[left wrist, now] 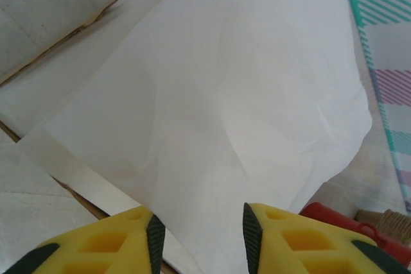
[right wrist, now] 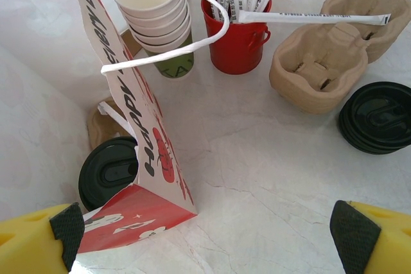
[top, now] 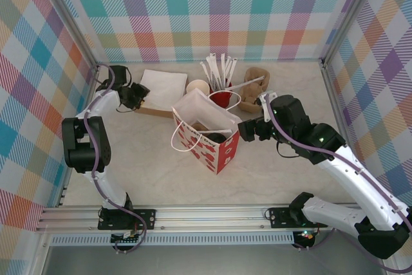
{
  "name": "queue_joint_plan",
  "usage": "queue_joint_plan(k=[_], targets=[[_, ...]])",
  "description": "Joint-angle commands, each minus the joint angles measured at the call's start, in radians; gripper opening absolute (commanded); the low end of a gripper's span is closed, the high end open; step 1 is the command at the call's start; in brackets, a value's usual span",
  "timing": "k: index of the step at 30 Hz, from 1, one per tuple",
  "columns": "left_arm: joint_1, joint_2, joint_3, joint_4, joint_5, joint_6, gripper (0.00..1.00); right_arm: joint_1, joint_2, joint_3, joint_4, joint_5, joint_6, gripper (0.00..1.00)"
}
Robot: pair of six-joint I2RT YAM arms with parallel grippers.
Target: Pack the takeout coffee
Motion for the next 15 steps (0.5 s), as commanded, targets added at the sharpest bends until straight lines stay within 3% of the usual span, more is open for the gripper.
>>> queue_joint_plan(k=[1,8,15], targets=[[0.006,0.016,0.028,-0.011,0.007,0.018,0.31,-0.006,-0.003,-0.011,0.019,0.004,0.004,1.0],[0.004,0.028,0.04,-0.018,0.015,0.041,0.1,-0.007,-0.003,-0.014,0.022,0.014,0.002,1.0],[-0.003,-0.055,0.053,-0.026,-0.022,0.151,0.04,-0.018,-0.039,-0.018,0.046,0.032,0.018,1.0]])
